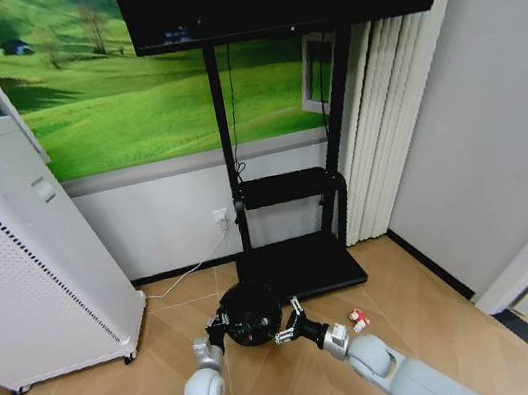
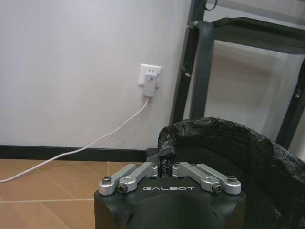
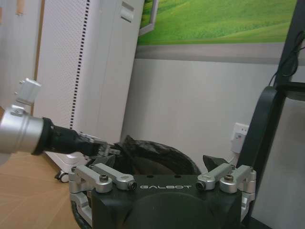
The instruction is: Pick up the trash bin and place the garbage on the floor into it.
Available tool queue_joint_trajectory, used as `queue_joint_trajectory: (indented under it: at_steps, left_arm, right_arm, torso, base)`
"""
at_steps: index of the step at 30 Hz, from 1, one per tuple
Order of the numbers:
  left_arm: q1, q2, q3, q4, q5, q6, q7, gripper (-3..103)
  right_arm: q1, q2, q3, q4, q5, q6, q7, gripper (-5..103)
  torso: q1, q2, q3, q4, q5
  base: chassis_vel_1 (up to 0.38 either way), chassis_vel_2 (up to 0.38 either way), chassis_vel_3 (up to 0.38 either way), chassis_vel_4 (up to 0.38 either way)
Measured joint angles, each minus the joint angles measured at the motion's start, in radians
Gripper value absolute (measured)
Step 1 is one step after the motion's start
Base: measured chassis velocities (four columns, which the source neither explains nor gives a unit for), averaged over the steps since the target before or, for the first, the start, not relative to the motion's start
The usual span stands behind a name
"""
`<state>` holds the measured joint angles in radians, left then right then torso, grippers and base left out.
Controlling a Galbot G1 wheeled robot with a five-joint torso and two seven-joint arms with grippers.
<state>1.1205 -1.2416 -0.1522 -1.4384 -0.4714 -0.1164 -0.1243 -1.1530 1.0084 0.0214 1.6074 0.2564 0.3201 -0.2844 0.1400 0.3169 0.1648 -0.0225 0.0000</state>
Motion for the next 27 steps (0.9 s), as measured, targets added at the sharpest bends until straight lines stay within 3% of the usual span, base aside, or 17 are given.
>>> queue_joint_trajectory:
  at_steps: [7,14,27]
  left_arm:
    - [0.024,0.037,-0.066,-0.031,-0.021,0.000,0.004,7]
    - [0.084,0.065,-0.188,-0.113,-0.048,0.000,0.005,7]
    - [0.185,0.106,-0.306,-0.240,-0.088,0.011,0.000,7]
  right_arm:
    - [-0.020,0.033,0.089,-0.041,0.005,0.021,0.009,100]
    - [-0.130,0.092,0.256,-0.058,0.056,0.033,0.042,100]
    - [-0.197,0.149,0.357,-0.077,0.106,0.059,0.080,100]
  torso:
    - [0.000,0.000,0.000,0.0002,0.0000]
    - [0.000,0.000,0.000,-0.0001,-0.0001]
    - [0.000,0.000,0.000,0.0000,0.0000]
  base:
    - [0.000,0.000,0.000,0.000]
    - [0.000,0.000,0.000,0.000]
    - [0.000,0.000,0.000,0.000]
